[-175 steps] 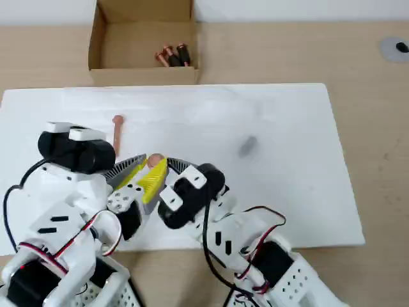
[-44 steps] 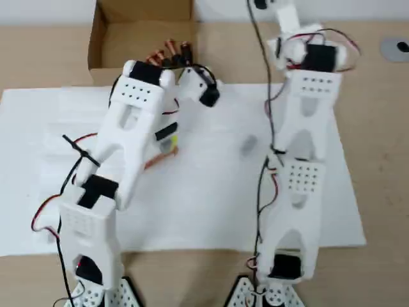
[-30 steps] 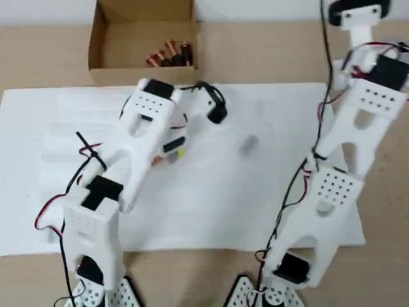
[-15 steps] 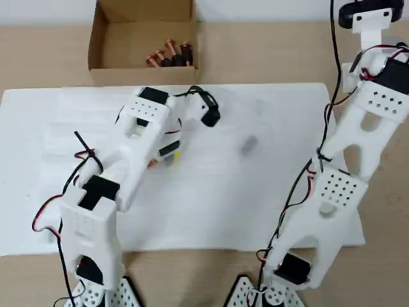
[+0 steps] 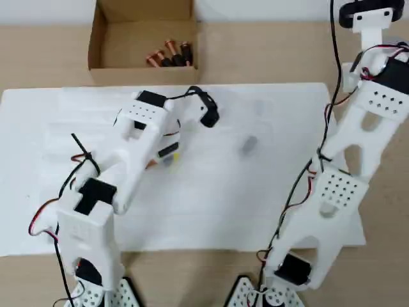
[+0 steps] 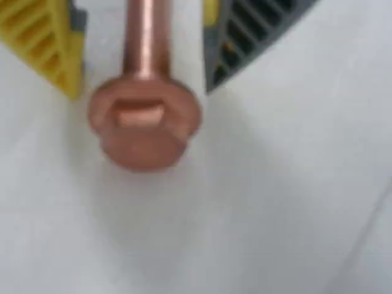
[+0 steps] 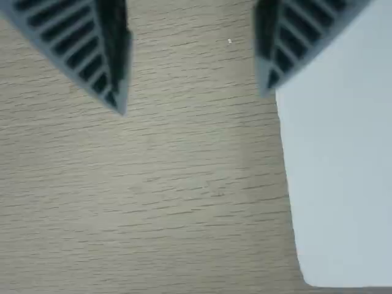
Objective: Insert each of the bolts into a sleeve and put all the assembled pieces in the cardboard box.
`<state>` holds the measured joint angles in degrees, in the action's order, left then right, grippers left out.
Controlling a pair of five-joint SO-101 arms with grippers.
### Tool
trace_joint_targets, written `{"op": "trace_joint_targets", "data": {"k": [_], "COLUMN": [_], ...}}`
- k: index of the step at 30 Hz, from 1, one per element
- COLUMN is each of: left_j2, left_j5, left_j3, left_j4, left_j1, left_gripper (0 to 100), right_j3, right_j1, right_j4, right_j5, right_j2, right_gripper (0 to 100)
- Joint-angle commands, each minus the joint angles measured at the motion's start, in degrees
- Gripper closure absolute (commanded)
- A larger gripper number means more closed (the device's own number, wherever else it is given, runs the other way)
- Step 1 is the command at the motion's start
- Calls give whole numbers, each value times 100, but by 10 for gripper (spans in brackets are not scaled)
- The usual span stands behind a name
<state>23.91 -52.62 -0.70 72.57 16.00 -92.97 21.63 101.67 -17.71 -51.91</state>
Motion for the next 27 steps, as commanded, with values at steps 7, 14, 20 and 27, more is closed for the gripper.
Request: {"op": "trace_joint_targets", "data": {"k": [7, 14, 20, 27], "left_j2": [75, 13, 13, -189], "left_j5": [-369, -360, -352, 730], "left_j3": [44, -193, -2075, -4686], "left_j4": [316, 615, 2075, 2796], "left_j1": [-26, -18, -9, -35], "left_gripper": [991, 991, 991, 993], "right_j3": [-251, -233, 637, 5622], "right_j1": [295, 374, 321, -40], "right_j4": [88, 97, 105, 88], "right_j5": [-44, -44, -18, 1037], "right_j2": [629, 936, 2026, 4602], "right_gripper": [826, 827, 827, 827]}}
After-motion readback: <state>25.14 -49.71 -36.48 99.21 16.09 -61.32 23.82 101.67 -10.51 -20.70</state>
